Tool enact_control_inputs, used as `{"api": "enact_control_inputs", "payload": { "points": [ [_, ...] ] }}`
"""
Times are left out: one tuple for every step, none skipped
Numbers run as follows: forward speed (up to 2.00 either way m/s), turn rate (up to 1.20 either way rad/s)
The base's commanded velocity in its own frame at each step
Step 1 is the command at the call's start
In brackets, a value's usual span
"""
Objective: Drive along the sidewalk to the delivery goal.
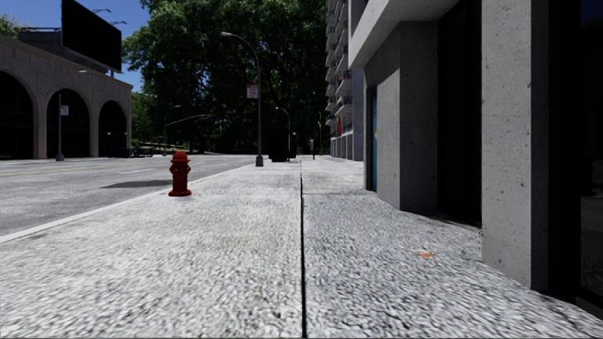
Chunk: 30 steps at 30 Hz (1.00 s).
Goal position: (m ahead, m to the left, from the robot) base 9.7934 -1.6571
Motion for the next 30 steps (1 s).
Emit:
{"api": "enact_control_inputs", "payload": {
  "points": [
    [2.0, 0.0],
    [2.0, 0.0],
    [2.0, 0.0],
    [2.0, 0.0],
    [2.0, 0.0],
    [2.0, 0.0],
    [2.0, 0.0],
    [2.0, 0.0],
    [2.0, 0.0],
    [2.0, 0.0],
    [2.0, 0.0],
    [2.0, 0.0],
    [2.0, 0.0],
    [2.0, 0.0],
    [2.0, 0.0],
    [2.0, 0.0],
    [2.0, 0.0],
    [2.0, 0.0],
    [2.0, 0.0],
    [2.0, 0.0],
    [2.0, 0.0],
    [2.0, 0.0],
    [2.0, 0.0],
    [2.0, 0.0],
    [2.0, 0.0],
    [2.0, 0.0],
    [2.0, 0.0],
    [2.0, 0.0],
    [2.0, 0.0],
    [2.0, 0.0]
  ]
}}
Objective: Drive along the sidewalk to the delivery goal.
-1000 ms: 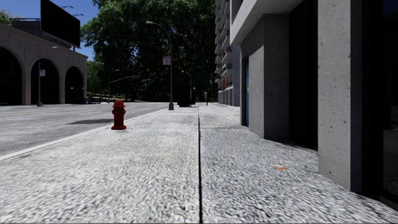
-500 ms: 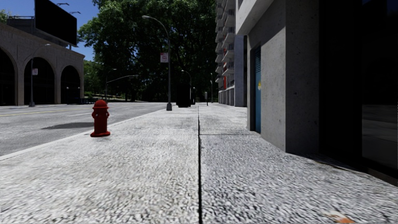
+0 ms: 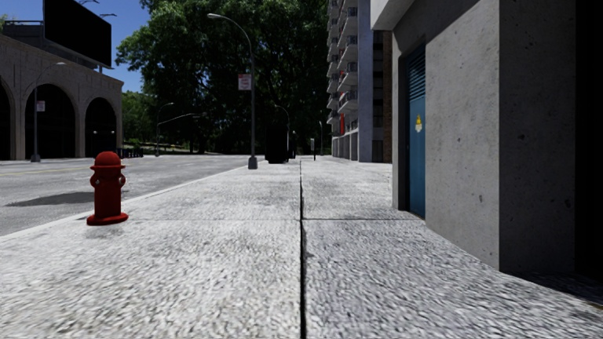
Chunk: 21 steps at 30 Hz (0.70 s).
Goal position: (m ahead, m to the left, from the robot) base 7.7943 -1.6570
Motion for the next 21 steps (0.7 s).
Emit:
{"api": "enact_control_inputs", "payload": {
  "points": [
    [2.0, 0.0],
    [2.0, 0.0],
    [2.0, 0.0],
    [2.0, 0.0],
    [2.0, 0.0],
    [2.0, 0.0],
    [2.0, 0.0],
    [2.0, 0.0],
    [2.0, 0.0],
    [2.0, 0.0],
    [2.0, 0.0],
    [2.0, 0.0],
    [2.0, 0.0],
    [2.0, 0.0],
    [2.0, 0.0],
    [2.0, 0.0],
    [2.0, 0.0],
    [2.0, 0.0],
    [2.0, 0.0],
    [2.0, 0.0],
    [2.0, 0.0]
  ]
}}
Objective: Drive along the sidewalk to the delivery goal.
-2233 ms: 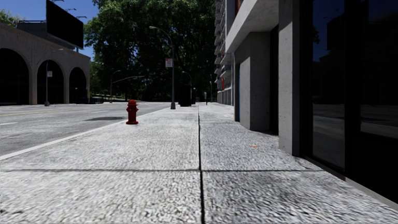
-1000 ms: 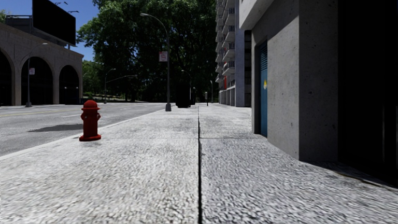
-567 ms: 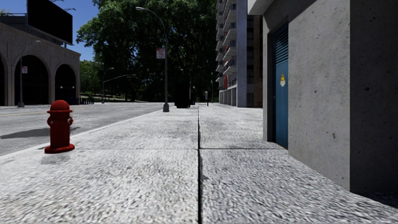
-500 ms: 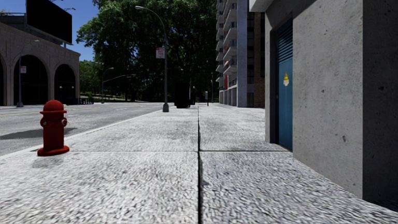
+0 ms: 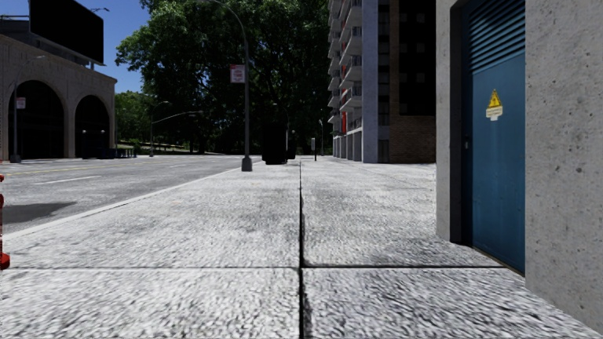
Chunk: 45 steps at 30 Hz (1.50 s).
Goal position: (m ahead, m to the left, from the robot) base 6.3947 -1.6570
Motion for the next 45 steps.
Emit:
{"api": "enact_control_inputs", "payload": {
  "points": [
    [2.0, 0.0],
    [2.0, 0.0],
    [2.0, 0.0],
    [2.0, 0.0],
    [2.0, 0.0],
    [2.0, 0.0],
    [2.0, 0.0],
    [2.0, 0.0],
    [2.0, 0.0],
    [2.0, 0.0],
    [2.0, 0.0],
    [2.0, 0.0],
    [2.0, 0.0],
    [2.0, 0.0],
    [2.0, 0.0],
    [2.0, 0.0],
    [2.0, -0.11],
    [2.0, -0.11],
    [1.95, -0.23],
    [1.8, -0.36],
    [1.67, -0.44],
    [1.64, -0.46],
    [1.64, -0.46],
    [1.63, -0.46],
    [1.63, -0.47],
    [1.63, -0.47],
    [1.63, -0.47],
    [1.63, -0.47],
    [1.63, -0.47],
    [1.63, -0.47],
    [1.63, -0.47],
    [1.63, -0.47],
    [1.63, -0.47],
    [1.63, -0.47],
    [1.6, -0.48],
    [1.54, -0.51],
    [1.54, -0.51],
    [1.5, -0.53],
    [1.45, -0.54],
    [1.42, -0.55],
    [1.42, -0.55],
    [1.41, -0.56],
    [1.41, -0.59],
    [1.4, -0.6],
    [1.4, -0.6]
  ]
}}
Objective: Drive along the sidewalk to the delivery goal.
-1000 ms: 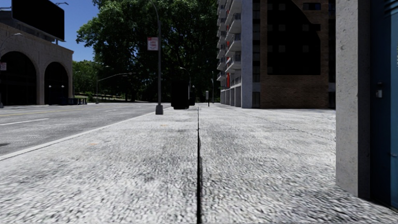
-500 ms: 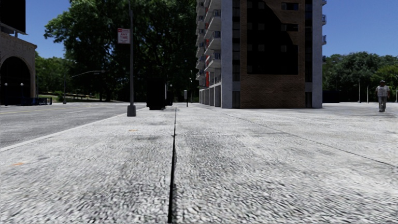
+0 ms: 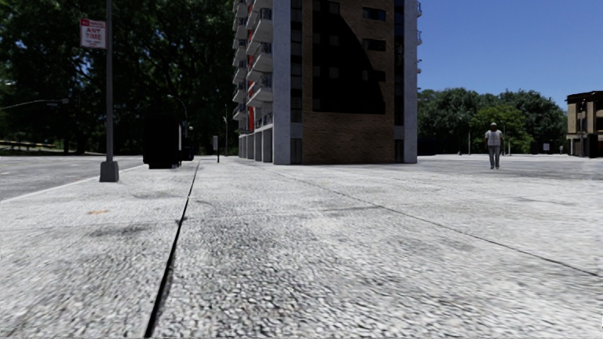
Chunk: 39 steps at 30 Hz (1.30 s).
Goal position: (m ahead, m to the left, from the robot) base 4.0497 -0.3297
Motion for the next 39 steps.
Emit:
{"api": "enact_control_inputs", "payload": {
  "points": [
    [1.4, -0.6],
    [1.4, -0.61],
    [1.4, -0.61],
    [1.4, -0.61],
    [1.4, -0.61],
    [1.4, -0.61],
    [1.4, -0.61],
    [1.4, -0.61],
    [1.4, -0.61],
    [1.4, -0.61],
    [1.4, -0.58],
    [1.4, -0.51],
    [1.41, -0.49],
    [1.42, -0.48],
    [1.42, -0.48],
    [1.43, -0.36],
    [1.44, -0.08],
    [1.44, 0.0],
    [1.44, 0.0],
    [1.44, 0.0],
    [1.44, 0.0],
    [1.44, 0.0],
    [1.45, 0.0],
    [1.45, 0.0],
    [1.45, 0.0],
    [1.47, 0.0],
    [1.5, 0.0],
    [1.53, 0.0],
    [1.54, 0.0],
    [1.54, 0.0],
    [1.54, 0.0],
    [1.54, 0.0],
    [1.54, 0.0],
    [1.54, 0.0],
    [1.56, 0.05],
    [1.59, 0.12],
    [1.63, 0.14],
    [1.63, 0.14],
    [1.64, 0.14]
  ]
}}
